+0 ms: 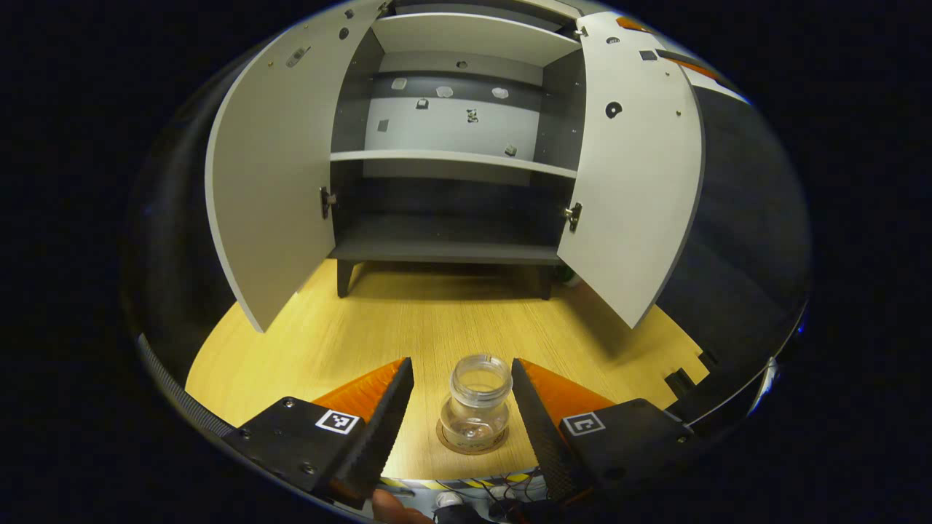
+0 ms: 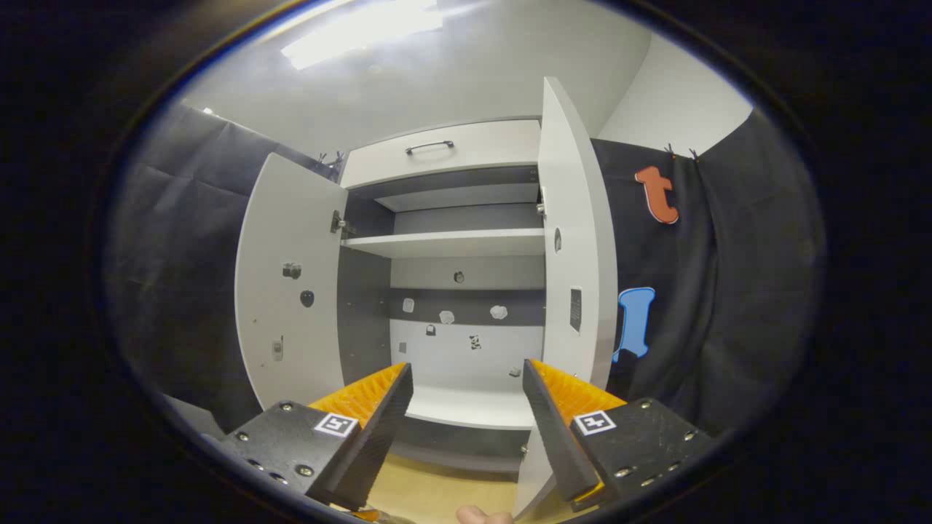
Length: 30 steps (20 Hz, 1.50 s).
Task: Grasp the bottle in the cabinet with the left hand and place it on the coaster, then close the right door with the right hand and the left door with the left hand.
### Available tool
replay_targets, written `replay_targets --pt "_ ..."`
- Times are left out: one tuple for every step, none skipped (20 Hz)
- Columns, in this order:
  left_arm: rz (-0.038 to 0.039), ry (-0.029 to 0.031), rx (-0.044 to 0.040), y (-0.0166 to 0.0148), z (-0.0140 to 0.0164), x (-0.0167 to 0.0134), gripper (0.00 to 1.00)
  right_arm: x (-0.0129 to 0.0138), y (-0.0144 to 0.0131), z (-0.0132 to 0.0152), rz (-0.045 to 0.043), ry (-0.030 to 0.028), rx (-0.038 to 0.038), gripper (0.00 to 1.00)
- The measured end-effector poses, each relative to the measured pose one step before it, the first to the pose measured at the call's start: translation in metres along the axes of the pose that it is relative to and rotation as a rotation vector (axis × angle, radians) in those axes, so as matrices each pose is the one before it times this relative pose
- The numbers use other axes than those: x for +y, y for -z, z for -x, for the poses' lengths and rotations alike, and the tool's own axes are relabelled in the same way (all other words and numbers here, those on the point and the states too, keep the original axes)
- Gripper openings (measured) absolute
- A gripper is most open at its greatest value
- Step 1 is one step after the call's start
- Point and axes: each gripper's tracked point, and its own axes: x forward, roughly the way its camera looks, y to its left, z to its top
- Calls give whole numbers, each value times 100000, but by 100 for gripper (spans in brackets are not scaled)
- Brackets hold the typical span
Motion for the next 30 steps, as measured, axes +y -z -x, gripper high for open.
replay_targets --pt "-182 -640 -2413 -1040 450 170 86 53 16 -46 -108 231 167 92" --pt "141 -531 -2488 -1250 428 221 86 25 63 9 44 228 -20 92" --pt "345 -364 -2591 -1382 532 95 86 30 -43 -26 137 156 -193 92" --pt "670 -72 -2463 -1269 348 50 86 84 -30 77 187 180 -212 92" --pt "743 -59 -2847 -1526 458 -11 86 29 -67 85 196 80 -220 92" --pt "-234 -820 -3376 -1826 302 174 86 62 -57 -55 236 270 -445 92" --pt "-1045 -1059 -3754 -1964 201 316 86 -6 -156 20 319 431 -474 92" --pt "-1285 -1278 -3880 -2171 158 268 86 -109 -89 30 322 470 -562 92" --pt "-1704 -2251 -4986 -2567 101 484 86 -73 -200 62 165 347 -678 92" --pt "-1387 -1395 -5347 -2530 -202 357 86 -10 -161 114 41 309 -809 92" --pt "-1349 -1307 -4609 -2581 -221 299 88 -82 -133 103 31 164 -500 92" --pt "-1819 -1373 -4162 -2419 -313 436 90 -58 28 165 208 -298 -219 92" --pt "-1552 -743 -2590 -1798 -429 377 95 -88 -13 169 651 18 -299 92" --pt "-1235 -656 -746 -1299 -352 313 96 -253 -69 268 1105 288 -573 92" --pt "-121 319 -655 -1192 -421 -36 97 -224 -155 219 1115 396 -750 92" --pt "951 38 674 -756 -254 -24 97 -217 -182 357 594 375 -530 92" --pt "1358 96 375 -741 -288 -4 97 -209 -251 380 -109 490 -399 92" --pt "1491 171 -45 -616 -183 -18 97 -362 -396 434 -504 753 -965 92" --pt "491 114 -99 -596 -156 -103 97 -550 -640 420 -286 1408 -1450 92" --pt "-495 -111 -966 -629 -64 35 97 -804 -633 419 5 1984 -1578 92" --pt "-926 -265 -322 -460 -91 35 97 -995 -708 350 102 2628 -1634 92" --pt "-1335 32 -192 -291 -90 -103 96 -1141 -621 339 -129 3134 -1559 92" --pt "-1131 498 -185 -267 -111 -194 94 -1219 -697 260 -310 3191 -1625 92" --pt "-789 512 35 -225 -208 -181 97 -1271 -504 118 -133 3576 -1284 92" --pt "-84 180 40 -62 -51 -123 96 -1332 -391 104 164 3262 -857 92" --pt "584 209 -352 -91 -103 -139 94 -1125 -222 87 496 2856 -557 92" --pt "838 421 -635 -103 -94 -107 99 -1158 -188 13 574 2935 -535 92" --pt "525 258 292 226 29 12 97 -1118 -101 -26 463 2876 -457 92" --pt "26 -60 780 335 6 117 97 -1046 -16 -174 577 2995 -345 92" --pt "-176 -514 657 277 94 224 97 -831 284 -272 948 2895 255 92"
